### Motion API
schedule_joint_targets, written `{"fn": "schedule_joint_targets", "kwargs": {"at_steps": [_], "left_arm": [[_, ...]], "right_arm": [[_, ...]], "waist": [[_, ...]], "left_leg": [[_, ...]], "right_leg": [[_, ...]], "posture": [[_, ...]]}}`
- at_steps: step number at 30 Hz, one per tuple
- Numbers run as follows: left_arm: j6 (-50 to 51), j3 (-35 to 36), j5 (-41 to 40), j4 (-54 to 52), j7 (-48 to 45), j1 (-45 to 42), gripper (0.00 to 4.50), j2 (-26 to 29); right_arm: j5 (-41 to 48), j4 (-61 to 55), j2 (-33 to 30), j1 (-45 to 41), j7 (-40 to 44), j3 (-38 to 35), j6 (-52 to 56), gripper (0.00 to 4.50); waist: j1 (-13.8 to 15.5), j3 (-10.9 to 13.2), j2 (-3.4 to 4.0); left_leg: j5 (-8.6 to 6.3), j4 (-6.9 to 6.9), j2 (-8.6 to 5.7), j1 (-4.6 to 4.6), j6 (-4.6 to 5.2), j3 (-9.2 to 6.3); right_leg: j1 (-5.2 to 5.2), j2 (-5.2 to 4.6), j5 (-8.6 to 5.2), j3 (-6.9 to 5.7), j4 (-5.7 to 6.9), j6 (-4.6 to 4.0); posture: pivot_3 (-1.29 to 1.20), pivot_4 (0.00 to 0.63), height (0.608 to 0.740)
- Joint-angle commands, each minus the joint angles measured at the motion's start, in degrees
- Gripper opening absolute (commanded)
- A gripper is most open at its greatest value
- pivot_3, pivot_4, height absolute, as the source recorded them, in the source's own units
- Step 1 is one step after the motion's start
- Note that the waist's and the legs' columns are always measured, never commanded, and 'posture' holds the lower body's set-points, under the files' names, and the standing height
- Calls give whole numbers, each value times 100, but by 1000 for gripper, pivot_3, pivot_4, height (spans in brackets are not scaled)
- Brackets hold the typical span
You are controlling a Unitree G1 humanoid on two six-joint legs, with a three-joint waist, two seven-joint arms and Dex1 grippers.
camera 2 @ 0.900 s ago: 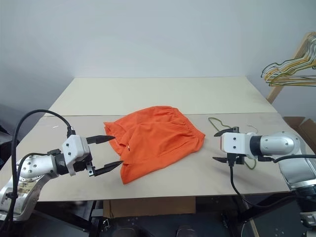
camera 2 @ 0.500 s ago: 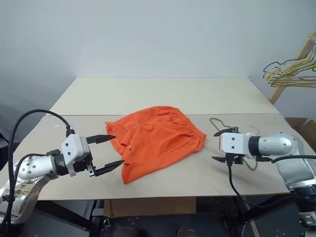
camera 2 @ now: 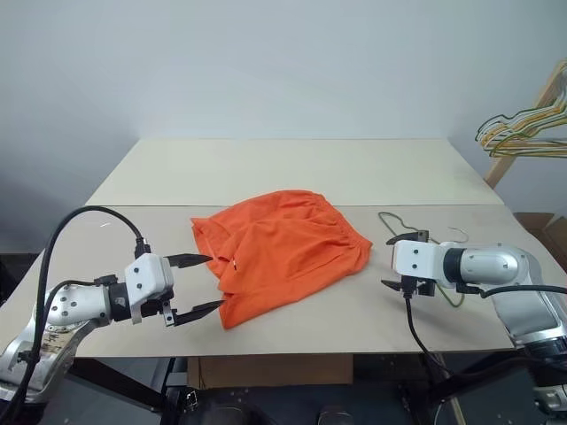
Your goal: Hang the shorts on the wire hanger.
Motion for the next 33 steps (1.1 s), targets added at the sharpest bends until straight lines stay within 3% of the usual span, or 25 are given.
{"fn": "schedule_joint_targets", "kwargs": {"at_steps": [1, 6, 10, 17, 28, 33], "left_arm": [[-122, -297, 116, 97, -268, -159, 4500, 126], [-136, -762, 104, 709, -976, -570, 4500, 290], [-479, -1139, 555, 1321, -1309, -909, 4500, 449], [-1033, -1645, 1272, 2198, -1375, -1303, 4500, 337], [-1228, -1790, 1399, 2616, -1368, -1377, 4500, -15], [-1348, -1824, 1601, 2681, -1389, -1300, 2940, 103]], "right_arm": [[-38, -394, 0, 61, -289, -312, 201, 4445], [-115, -739, 100, 263, -594, -333, 458, 4445], [-129, -952, 158, 367, -704, -365, 620, 4445], [-207, -1178, 273, 478, -868, -311, 769, 4445], [-362, -1125, 389, 405, -887, -223, 760, 4445], [-382, -1067, 423, 311, -849, -199, 742, 4500]], "waist": [[-57, 0, 2], [-178, 0, 1], [-261, 0, 2], [-407, 0, 1], [-392, -2, 4], [-399, -3, 6]], "left_leg": [[0, 0, 0, 0, 0, 0], [0, 0, 0, 4, 0, 3], [0, 0, 1, 2, 0, 2], [-1, -1, -1, -3, 1, 2], [-1, 0, -3, -2, 1, 2], [-1, 0, -2, -1, 1, 2]], "right_leg": [[0, 0, 0, 0, 0, 0], [1, 3, 0, 1, 3, 0], [0, 5, -3, 0, 1, -1], [0, 2, -5, 1, -2, 3], [1, -1, -4, 2, 1, 5], [1, 0, -4, 3, 1, 5]], "posture": [[-9, 0, 740], [-39, 0, 740], [-64, 0, 740], [-81, 0, 740], [-73, 0, 740], [-66, 0, 740]]}}
